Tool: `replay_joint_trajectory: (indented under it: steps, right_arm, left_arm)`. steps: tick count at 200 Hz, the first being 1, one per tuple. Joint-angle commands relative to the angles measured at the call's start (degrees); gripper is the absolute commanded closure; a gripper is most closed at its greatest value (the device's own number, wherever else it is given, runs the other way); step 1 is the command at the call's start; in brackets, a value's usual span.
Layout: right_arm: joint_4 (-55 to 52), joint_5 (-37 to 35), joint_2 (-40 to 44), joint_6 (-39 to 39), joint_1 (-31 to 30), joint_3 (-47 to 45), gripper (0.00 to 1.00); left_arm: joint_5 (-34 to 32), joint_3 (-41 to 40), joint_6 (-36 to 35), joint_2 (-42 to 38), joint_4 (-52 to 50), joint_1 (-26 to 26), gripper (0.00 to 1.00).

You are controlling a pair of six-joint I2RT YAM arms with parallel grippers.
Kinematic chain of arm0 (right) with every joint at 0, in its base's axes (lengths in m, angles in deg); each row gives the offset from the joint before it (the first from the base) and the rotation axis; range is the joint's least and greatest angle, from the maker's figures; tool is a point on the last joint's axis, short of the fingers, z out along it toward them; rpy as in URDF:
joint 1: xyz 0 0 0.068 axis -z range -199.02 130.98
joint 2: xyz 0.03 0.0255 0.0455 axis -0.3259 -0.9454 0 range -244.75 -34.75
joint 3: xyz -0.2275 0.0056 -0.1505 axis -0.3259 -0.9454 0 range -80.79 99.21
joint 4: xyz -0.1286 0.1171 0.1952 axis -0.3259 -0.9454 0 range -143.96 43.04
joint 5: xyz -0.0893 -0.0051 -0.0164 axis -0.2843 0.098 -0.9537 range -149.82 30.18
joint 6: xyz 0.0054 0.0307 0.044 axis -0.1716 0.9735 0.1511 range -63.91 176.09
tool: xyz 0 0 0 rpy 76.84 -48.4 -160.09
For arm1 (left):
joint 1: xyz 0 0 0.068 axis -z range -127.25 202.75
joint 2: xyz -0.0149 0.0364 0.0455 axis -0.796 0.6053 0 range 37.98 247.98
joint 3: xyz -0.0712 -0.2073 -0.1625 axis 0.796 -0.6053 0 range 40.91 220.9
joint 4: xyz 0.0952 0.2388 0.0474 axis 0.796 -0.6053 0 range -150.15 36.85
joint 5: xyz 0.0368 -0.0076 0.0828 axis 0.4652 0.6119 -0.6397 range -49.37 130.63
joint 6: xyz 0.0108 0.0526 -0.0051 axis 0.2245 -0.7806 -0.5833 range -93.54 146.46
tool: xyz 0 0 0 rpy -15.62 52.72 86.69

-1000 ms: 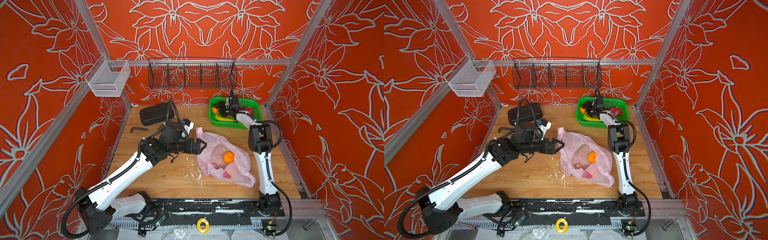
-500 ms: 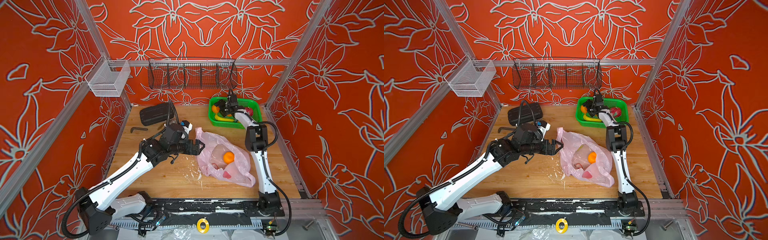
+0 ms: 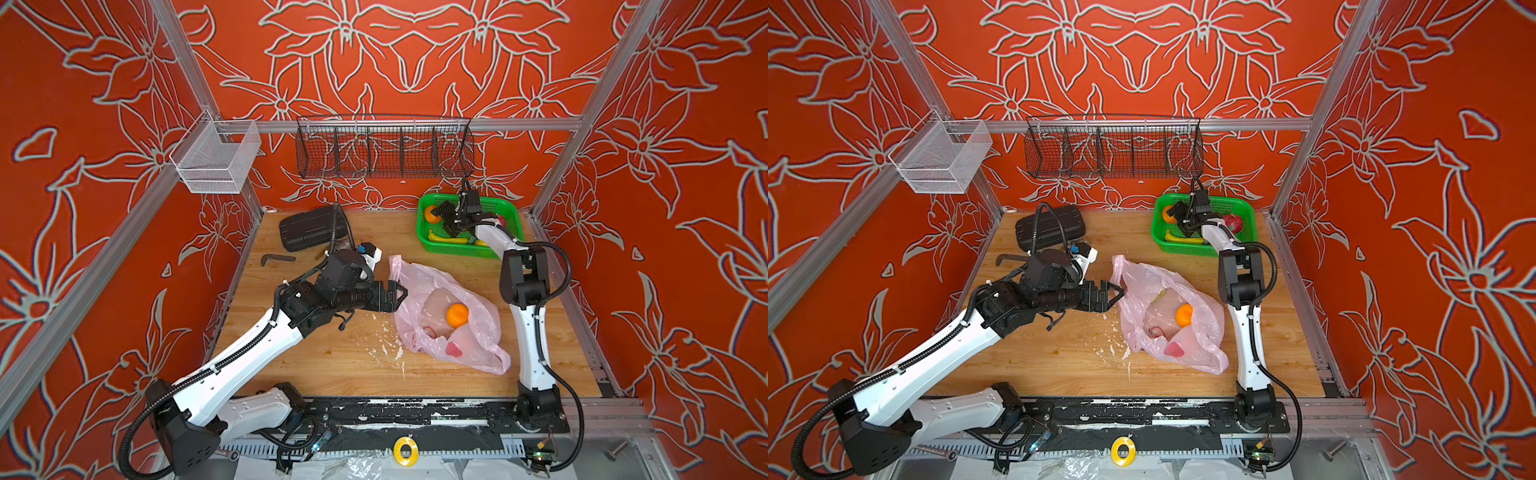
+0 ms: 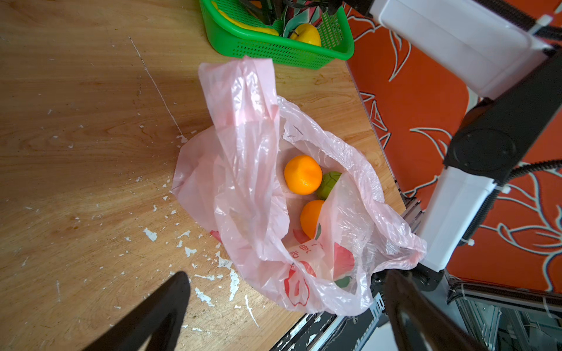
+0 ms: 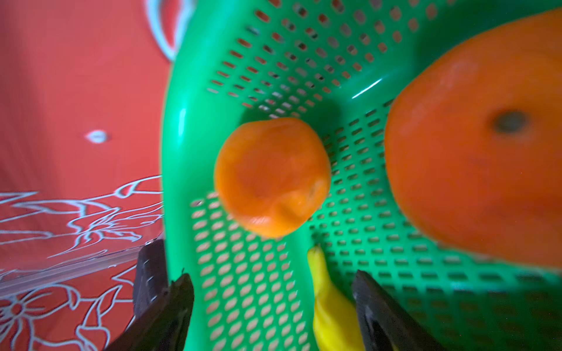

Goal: Untie the knot of the plastic bag and take out the fruit
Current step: Place the fruit in the basket, then pick up the fruit from the plastic bag.

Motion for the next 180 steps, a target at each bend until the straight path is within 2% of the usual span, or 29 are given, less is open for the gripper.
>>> replay_joint_trajectory:
  steps: [1,51,79,128,155,180]
  right_arm:
    - [2.8,-0.5,8.1,-2.2,0.7,-4.7,0.16]
    - [2.9,0.2,24.8,-9.6,0.8,-19.4,0.16]
    - [-2.0,1.1,33.9,-16.9,0.8,-24.6,0.15]
    - [-16.6,4.3,52.0,-32.9,-0.3,-32.0,0.18]
    - [-23.9,3.3,62.0,-38.2,-3.8,-36.2,0.18]
    - [-29.5,0.4,68.9,-39.9,-10.0,-39.1,0.19]
  left_arm:
    - [-1.3,-0.3,1.5,-1.0,-0.9,0.2,0.02]
    - [-0.5,-0.7,2.4,-0.3,-1.1,0.2,0.02]
    - [-0.8,-1.3,2.1,0.0,-1.4,0.2,0.02]
    - [-1.3,-2.6,0.0,2.8,-0.2,0.3,0.01]
    - [1.1,-3.5,-0.6,4.0,1.1,0.2,0.07]
    - [3.1,-5.0,0.0,4.6,2.1,0.2,0.09]
